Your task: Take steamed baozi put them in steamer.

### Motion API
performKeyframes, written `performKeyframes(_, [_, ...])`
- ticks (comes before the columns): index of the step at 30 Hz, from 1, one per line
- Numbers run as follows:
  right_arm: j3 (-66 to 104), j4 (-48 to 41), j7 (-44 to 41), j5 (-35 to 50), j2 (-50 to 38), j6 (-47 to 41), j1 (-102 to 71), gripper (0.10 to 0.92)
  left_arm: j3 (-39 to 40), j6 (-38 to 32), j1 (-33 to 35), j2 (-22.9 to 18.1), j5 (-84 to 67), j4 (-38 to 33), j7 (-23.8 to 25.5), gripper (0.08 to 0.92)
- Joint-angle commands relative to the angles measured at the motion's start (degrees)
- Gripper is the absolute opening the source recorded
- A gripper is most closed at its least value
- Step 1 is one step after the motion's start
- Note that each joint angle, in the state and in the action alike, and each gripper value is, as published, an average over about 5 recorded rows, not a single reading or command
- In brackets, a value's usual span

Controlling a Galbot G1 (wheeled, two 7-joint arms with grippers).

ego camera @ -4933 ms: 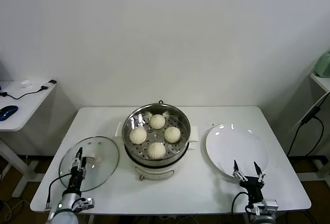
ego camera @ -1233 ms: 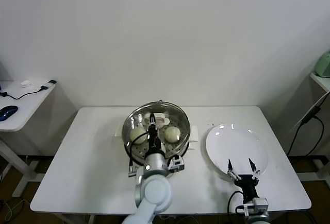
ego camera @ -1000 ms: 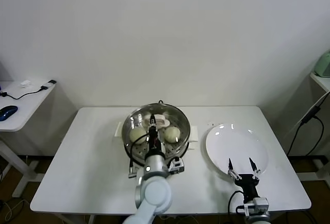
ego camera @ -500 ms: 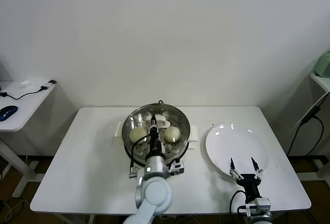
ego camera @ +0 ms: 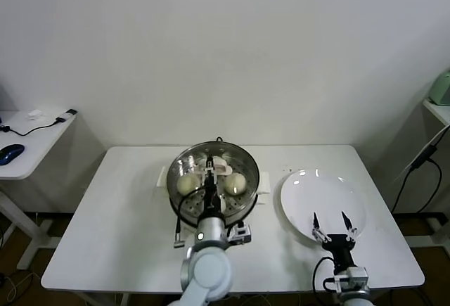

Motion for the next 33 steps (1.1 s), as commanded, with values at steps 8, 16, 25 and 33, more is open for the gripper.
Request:
performKeyframes(8, [-1.35,1.92,0.9,2.82,0.21,1.08,-0.02,0.823,-4.17,-7.47,6.0,6.13,-20.64,-15.01,-7.26,0.731])
performKeyframes(16, [-1.76,3.43,-0.86,3.73,-0.35,1.94,-0.6,0.823,-25.53,-20.17,9.99,7.58,-65.58,-19.86,-20.28,0.822])
performKeyframes(25, [-1.2,2.21,-1.72,3.73,-0.88,3.14,-0.83,0.823,-49.31,-30.73,19.65,15.46,-110.23,-9.85,-19.78,0.823])
performKeyframes(33, [-0.95,1.07,-1.46,3.8,-0.88,3.44,-0.65,0.823,-43.83,-41.48,22.26,17.43,-112.7,3.79,-18.44,0.823])
